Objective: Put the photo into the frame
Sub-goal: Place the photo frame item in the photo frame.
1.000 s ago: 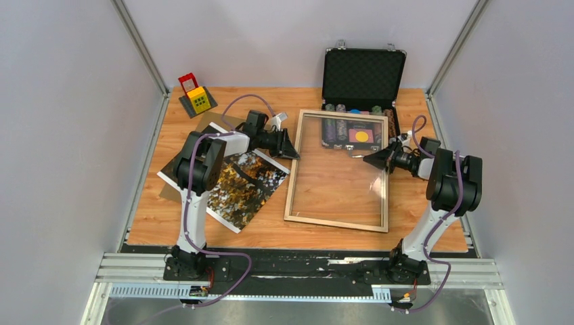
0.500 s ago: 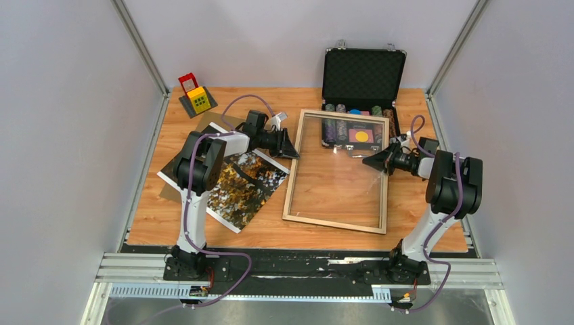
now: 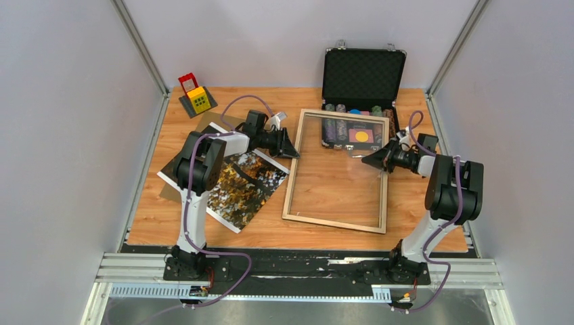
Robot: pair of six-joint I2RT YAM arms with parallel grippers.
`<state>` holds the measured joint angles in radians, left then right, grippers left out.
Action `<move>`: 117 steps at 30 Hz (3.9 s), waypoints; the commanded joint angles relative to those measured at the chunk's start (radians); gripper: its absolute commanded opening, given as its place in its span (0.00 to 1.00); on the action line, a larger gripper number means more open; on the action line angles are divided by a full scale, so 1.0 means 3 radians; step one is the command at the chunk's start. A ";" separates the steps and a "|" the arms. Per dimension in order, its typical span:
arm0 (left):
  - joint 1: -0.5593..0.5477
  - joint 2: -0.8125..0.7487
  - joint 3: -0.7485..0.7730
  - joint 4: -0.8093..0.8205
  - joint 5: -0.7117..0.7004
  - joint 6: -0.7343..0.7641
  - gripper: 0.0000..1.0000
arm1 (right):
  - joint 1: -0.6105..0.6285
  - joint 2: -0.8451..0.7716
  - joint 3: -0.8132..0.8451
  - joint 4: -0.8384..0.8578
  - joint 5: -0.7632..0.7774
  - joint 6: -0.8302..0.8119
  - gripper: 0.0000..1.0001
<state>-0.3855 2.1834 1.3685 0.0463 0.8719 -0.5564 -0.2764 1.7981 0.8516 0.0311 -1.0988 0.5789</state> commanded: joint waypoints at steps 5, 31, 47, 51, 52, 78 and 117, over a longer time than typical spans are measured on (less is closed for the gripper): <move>-0.0045 0.0029 -0.0035 0.0133 -0.0160 0.0049 0.20 | 0.0134 -0.0164 0.0145 -0.0291 -0.0012 -0.0284 0.00; -0.0045 -0.0010 -0.0100 0.0161 -0.0304 0.0024 0.21 | 0.0175 -0.0189 0.0188 -0.0400 -0.0133 -0.0201 0.00; -0.0045 -0.0049 -0.0189 0.0240 -0.0410 -0.0074 0.20 | 0.0170 -0.0240 0.0266 -0.0675 -0.0201 -0.0394 0.00; -0.0045 -0.0064 -0.0204 0.0251 -0.0425 -0.0088 0.20 | 0.0170 -0.0242 0.0282 -0.0742 -0.0218 -0.0464 0.00; -0.0045 -0.0066 -0.0205 0.0253 -0.0428 -0.0088 0.20 | 0.0170 -0.0241 0.0288 -0.0765 -0.0218 -0.0489 0.00; -0.0045 -0.0134 -0.0262 0.0255 -0.0566 -0.0100 0.23 | 0.0170 -0.0227 0.0314 -0.0942 -0.0361 -0.0604 0.00; -0.0045 -0.0173 -0.0396 0.0360 -0.0703 -0.0232 0.26 | 0.0140 -0.0180 0.0342 -0.1244 -0.0474 -0.0897 0.00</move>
<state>-0.3866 2.1479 1.2766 0.1761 0.7898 -0.6617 -0.2504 1.7653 0.9436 -0.3180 -1.1908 0.3344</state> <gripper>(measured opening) 0.381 0.003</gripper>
